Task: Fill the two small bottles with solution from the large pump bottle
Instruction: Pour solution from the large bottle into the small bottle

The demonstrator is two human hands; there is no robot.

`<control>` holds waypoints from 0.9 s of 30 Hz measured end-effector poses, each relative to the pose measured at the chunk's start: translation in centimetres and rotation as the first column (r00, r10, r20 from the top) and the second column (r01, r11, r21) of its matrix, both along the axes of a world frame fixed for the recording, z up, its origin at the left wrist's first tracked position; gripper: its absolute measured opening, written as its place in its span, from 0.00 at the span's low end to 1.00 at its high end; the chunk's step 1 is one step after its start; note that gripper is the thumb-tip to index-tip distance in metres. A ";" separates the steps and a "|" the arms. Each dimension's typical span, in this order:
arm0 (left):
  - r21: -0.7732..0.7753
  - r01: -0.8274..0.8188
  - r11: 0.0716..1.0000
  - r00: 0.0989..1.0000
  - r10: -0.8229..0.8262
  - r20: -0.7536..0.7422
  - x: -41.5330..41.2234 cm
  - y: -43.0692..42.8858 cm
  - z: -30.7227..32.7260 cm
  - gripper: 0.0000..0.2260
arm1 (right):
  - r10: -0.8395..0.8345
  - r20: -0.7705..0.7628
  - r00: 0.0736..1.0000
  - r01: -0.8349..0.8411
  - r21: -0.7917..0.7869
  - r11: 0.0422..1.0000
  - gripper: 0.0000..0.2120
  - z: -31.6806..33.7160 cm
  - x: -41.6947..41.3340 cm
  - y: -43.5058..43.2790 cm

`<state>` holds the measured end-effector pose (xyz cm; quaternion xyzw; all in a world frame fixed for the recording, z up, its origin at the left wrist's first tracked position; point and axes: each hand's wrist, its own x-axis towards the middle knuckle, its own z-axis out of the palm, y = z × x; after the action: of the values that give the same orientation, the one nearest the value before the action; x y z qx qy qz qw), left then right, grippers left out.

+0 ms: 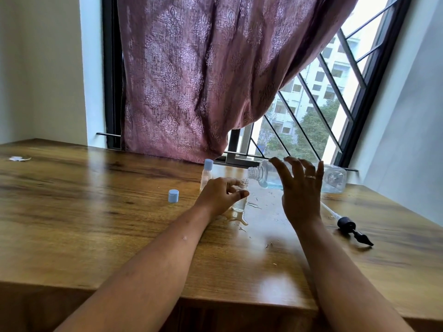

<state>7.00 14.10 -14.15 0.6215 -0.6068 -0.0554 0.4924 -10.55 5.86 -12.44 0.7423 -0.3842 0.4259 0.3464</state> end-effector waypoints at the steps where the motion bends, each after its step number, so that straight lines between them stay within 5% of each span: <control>1: -0.001 0.002 1.000 1.000 -0.002 -0.001 0.0 0.0 0.0 0.22 | 0.001 0.000 1.000 -0.001 0.000 1.000 0.40 0.0 0.0 0.0; 27: 0.003 -0.019 1.000 1.000 0.019 0.000 0.0 -0.2 -0.1 0.21 | 0.009 -0.001 1.000 -0.009 -0.002 1.000 0.43 -0.1 0.2 -0.2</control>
<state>7.00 13.92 -14.23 0.6280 -0.6008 -0.0517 0.4920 -10.40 5.67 -12.53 0.7440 -0.3803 0.4272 0.3454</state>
